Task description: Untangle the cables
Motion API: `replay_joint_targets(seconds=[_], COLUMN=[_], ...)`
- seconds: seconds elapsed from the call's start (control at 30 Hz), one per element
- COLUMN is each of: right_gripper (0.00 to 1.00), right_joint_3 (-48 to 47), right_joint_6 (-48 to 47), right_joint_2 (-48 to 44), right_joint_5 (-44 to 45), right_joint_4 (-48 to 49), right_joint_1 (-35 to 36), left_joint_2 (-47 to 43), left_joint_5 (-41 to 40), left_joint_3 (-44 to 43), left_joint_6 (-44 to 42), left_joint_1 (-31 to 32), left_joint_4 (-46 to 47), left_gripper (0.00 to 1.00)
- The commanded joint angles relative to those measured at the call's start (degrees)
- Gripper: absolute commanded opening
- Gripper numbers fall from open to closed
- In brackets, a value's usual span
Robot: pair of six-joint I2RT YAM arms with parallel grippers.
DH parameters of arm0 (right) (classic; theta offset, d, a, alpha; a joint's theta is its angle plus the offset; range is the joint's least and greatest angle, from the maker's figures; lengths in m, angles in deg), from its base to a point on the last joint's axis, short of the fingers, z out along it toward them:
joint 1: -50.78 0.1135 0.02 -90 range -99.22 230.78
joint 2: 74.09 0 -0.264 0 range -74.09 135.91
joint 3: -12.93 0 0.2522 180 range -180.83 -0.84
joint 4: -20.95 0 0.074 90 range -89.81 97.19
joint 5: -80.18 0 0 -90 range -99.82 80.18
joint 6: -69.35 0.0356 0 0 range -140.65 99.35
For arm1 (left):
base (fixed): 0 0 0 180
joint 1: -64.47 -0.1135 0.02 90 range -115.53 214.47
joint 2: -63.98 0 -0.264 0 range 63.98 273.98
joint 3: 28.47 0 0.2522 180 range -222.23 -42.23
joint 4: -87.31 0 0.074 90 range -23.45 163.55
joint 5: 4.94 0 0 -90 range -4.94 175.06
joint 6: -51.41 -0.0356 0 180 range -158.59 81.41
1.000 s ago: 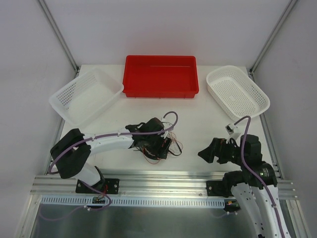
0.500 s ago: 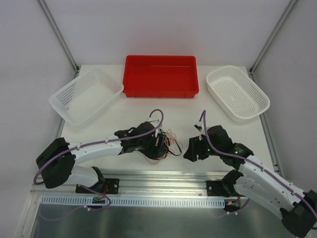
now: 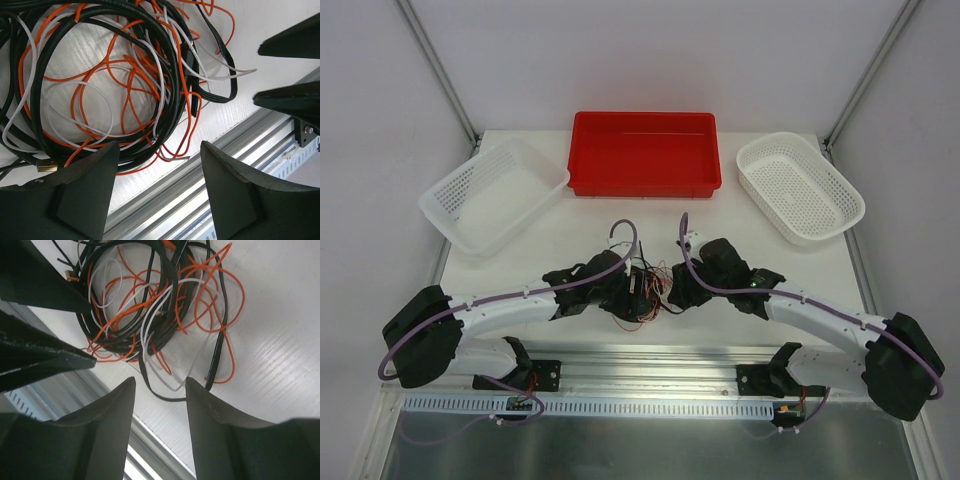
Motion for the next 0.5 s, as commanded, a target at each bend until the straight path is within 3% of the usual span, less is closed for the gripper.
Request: replay_joint_targets(seconds=[0.0, 0.07, 0.17, 0.23, 0.37, 0.47], right_gripper=[0.48, 0.46, 0.30, 0.25, 0.01, 0.01], right_joint_3=[-3.09, -3.27, -3.62, -4.41, -5.90, -7.30], right_joint_6=[-2.34, -2.86, -3.48, -4.09, -6.11, -7.08], right_joint_2=[3.41, 4.74, 5.97, 5.98, 5.10, 1.59], right_joint_5=[0.99, 0.11, -1.99, -2.61, -2.35, -0.95], right_joint_4=[5.15, 5.76, 5.95, 4.99, 1.64, -2.57], right_joint_1=[0.37, 0.28, 0.37, 0.37, 0.37, 0.37], left_joint_2=[0.06, 0.67, 2.34, 2.96, 4.80, 5.86], left_joint_5=[-1.71, -1.63, -1.80, -1.54, -0.92, -0.31], left_joint_3=[0.40, 0.14, -0.30, -0.57, -1.27, -1.62], left_joint_6=[1.29, 1.29, 1.20, 1.29, 1.20, 1.38], left_joint_1=[0.43, 0.34, 0.17, -0.36, -1.24, -1.94], left_joint_4=[3.03, 3.03, 3.03, 2.94, 3.03, 2.94], left_gripper=[0.66, 0.66, 0.66, 0.66, 0.66, 0.66])
